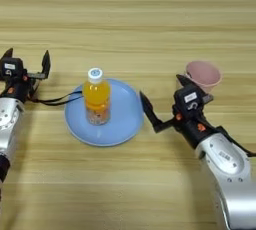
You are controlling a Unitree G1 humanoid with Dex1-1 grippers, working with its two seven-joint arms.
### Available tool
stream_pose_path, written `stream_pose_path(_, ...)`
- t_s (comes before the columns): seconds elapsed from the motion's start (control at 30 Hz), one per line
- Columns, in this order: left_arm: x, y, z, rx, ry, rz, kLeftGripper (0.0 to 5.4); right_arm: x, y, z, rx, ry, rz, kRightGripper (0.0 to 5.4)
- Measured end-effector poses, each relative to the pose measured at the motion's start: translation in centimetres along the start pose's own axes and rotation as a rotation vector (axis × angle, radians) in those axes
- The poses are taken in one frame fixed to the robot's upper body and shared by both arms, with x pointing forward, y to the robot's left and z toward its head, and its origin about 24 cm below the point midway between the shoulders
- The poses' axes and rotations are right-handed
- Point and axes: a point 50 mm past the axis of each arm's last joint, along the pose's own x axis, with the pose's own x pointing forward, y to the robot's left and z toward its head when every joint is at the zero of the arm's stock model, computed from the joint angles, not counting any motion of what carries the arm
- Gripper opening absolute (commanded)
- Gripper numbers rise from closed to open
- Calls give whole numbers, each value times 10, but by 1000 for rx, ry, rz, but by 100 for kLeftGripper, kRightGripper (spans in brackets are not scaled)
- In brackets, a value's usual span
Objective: Move the objects on the table
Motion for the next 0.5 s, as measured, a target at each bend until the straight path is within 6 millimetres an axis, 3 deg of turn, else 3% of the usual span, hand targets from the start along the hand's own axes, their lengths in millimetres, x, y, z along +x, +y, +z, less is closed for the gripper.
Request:
stream_pose_path(0.17,0,0,0,0,0,1,536,5,24,-1,14,-10,134,540)
stream_pose_path(0.5,0,0,0,1,0,3,536,15,44,-4,23,-48,243,540)
